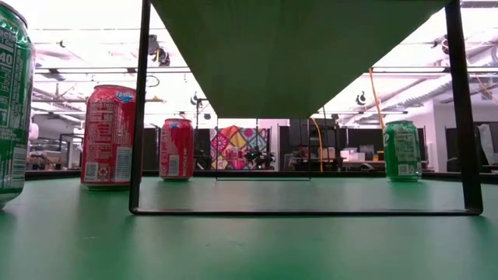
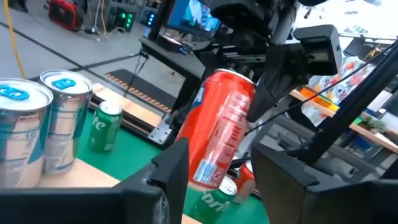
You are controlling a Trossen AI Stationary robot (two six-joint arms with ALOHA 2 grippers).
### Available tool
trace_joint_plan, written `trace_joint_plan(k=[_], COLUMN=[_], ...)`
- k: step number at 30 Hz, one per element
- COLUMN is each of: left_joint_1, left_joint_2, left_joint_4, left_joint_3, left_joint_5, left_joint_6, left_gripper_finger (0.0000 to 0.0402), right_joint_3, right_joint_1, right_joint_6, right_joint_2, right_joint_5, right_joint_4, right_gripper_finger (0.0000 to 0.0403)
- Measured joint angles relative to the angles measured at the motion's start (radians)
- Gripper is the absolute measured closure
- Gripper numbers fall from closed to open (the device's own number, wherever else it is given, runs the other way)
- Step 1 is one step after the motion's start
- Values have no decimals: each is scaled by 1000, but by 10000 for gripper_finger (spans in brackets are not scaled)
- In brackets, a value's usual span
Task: Place canned beverage on shelf
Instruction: Put the orange soda can on the shelf
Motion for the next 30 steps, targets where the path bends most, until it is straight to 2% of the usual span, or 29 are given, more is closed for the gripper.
trace_joint_plan(k=[6, 9, 12, 20, 25, 30], left_joint_1=[-14, -29, -43, -35, -31, -18], left_joint_2=[33, 49, 73, 138, 161, 167], left_joint_4=[13, 13, 11, 19, 13, 12], left_joint_3=[0, 0, 0, 0, 0, 0], left_joint_5=[-26, -35, -91, -105, -196, -115], left_joint_6=[67, 163, 263, 307, 335, 360], left_gripper_finger=[156, 116, 93, 77, 76, 76], right_joint_3=[-1, -1, -1, -1, -1, -1], right_joint_1=[-10, -20, -35, -64, -64, -65], right_joint_6=[15, 20, 5, -11, -25, -26], right_joint_2=[8, 13, 19, 61, 87, 112], right_joint_5=[-1, -2, -4, -6, -19, -35], right_joint_4=[57, 64, 62, 108, 146, 175], right_gripper_finger=[107, 107, 107, 101, 100, 99])
